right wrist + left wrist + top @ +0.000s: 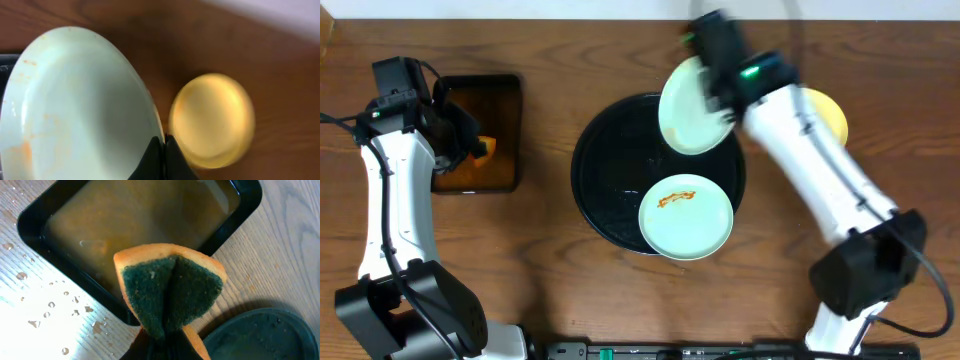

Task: Clean dirty plates on tray and stack at the side
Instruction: 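Lift the green plate with the right gripper and stack it on the yellow plate, then move the right gripper to the second green plate and drag it to tray center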

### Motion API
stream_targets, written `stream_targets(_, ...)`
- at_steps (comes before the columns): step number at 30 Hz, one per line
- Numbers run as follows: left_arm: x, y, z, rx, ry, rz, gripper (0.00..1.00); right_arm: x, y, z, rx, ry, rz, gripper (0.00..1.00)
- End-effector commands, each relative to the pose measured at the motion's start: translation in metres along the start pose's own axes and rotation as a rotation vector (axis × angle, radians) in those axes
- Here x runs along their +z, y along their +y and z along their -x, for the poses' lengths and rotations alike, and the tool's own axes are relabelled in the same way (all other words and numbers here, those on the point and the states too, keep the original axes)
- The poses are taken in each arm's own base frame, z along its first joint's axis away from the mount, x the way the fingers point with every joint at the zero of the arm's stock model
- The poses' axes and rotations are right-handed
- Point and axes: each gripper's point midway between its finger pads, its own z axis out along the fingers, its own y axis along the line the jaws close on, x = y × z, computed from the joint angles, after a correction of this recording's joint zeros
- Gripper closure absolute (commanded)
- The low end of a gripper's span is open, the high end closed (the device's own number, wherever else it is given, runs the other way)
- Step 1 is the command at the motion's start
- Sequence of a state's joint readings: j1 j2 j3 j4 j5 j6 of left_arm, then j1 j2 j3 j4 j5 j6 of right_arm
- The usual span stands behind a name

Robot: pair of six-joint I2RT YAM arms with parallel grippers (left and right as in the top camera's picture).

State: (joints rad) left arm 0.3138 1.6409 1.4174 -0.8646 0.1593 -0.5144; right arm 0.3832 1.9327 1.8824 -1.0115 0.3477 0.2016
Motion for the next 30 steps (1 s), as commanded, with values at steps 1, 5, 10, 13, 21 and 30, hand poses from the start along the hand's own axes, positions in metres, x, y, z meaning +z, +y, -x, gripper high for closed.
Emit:
stream_targets(1,0.004,0.001,-0.004,0.021,0.02,-0.001,0.92,0.015,-0.029,-0.006,0.325,0.124,0.328,0.99)
stream_targets(5,0.004,0.001,-0.004,0.021,0.019,-0.002,0.92,0.059,-0.165,-0.061,0.623,0.238,0.198,0.99)
stream_targets(10,0.004,0.0,-0.003,0.021,0.014,-0.006,0.92,0.086,-0.206,-0.101,0.734,0.267,0.155,0.99)
stream_targets(13,0.004,0.0,-0.003,0.021,0.014,-0.006,0.92,0.1,-0.204,-0.111,0.749,0.263,0.175,0.99)
stream_targets(21,0.004,0.0,-0.003,0.022,0.014,-0.006,0.92,0.104,-0.163,-0.106,0.639,0.269,0.283,0.53)
stream_targets(30,0.004,0.0,-0.003,0.022,0.014,-0.006,0.92,0.061,-0.063,-0.124,0.382,0.445,0.542,0.51)
